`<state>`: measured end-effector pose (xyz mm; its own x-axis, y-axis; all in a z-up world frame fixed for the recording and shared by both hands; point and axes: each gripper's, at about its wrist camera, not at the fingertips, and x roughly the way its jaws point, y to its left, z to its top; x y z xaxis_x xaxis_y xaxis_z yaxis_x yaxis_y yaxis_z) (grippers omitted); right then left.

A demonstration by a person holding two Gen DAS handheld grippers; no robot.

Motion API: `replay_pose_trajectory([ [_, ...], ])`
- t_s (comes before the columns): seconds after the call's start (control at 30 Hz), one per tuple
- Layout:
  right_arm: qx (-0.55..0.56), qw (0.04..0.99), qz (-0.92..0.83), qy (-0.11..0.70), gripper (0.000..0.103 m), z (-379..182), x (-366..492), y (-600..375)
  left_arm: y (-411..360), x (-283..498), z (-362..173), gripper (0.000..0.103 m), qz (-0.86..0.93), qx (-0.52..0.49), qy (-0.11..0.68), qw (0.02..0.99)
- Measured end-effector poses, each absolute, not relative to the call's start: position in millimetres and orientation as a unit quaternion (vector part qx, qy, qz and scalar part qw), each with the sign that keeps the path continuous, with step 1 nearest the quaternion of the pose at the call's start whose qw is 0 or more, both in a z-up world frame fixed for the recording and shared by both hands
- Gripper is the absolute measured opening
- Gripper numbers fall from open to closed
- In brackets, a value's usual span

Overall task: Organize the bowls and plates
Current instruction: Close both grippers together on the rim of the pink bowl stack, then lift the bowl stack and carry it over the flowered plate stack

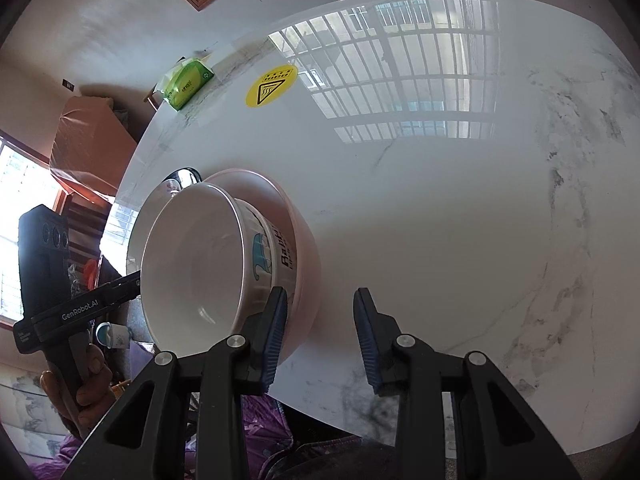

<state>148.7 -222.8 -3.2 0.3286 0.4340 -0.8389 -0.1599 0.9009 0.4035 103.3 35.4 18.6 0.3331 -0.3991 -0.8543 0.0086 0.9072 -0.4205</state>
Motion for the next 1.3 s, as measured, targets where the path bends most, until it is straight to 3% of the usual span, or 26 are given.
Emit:
replay_pose_trajectory([
  [0.2, 0.129, 0.793, 0.180, 0.568, 0.033, -5.9, 153.3, -224.3, 31.1, 103.5, 18.5, 0.023, -0.135, -0.160, 0.560, 0.802],
  [0.3, 0.126, 0.791, 0.179, 0.571, 0.034, -5.6, 153.9, -223.4, 25.5, 104.6, 20.6, 0.011, -0.144, -0.152, 0.558, 0.803],
  [0.37, 0.124, 0.789, 0.180, 0.574, 0.034, -5.5, 155.9, -221.7, 14.9, 104.4, 23.9, 0.010, -0.133, -0.131, 0.553, 0.812],
  [0.47, 0.118, 0.789, 0.203, 0.567, 0.014, -2.3, 155.4, -214.8, 11.3, 105.8, 23.7, 0.009, -0.130, -0.133, 0.550, 0.814],
  [1.3, 0.152, 0.779, 0.224, 0.566, 0.016, 1.1, 165.6, -212.1, 28.4, 104.3, 40.7, 0.008, -0.114, -0.147, 0.524, 0.831],
])
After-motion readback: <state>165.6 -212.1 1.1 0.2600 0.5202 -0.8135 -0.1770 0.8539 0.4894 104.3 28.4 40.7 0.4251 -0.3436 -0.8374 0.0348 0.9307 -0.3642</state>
